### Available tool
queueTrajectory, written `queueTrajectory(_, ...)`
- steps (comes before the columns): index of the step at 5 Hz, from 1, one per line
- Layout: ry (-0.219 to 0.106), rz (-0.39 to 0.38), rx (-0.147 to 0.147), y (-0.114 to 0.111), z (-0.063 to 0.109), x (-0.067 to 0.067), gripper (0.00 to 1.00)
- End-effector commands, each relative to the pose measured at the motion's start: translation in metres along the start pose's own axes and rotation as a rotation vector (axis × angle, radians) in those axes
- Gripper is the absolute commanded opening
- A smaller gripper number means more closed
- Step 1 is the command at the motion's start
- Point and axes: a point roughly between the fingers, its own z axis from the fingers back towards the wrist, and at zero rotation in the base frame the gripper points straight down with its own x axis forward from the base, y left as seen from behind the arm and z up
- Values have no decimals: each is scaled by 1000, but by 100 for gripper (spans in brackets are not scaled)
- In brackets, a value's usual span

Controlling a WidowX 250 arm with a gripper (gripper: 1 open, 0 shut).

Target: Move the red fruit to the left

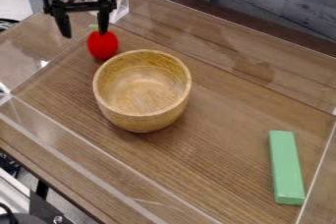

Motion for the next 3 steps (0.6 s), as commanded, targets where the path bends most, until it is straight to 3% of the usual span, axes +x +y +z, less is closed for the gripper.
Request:
queueTrajectory(1,-102,78,-52,2,51,11,100)
queueTrajectory(2,-95,109,-59,-6,53,11,100)
queueTrajectory(3,-114,61,-79,-2,74,13,100)
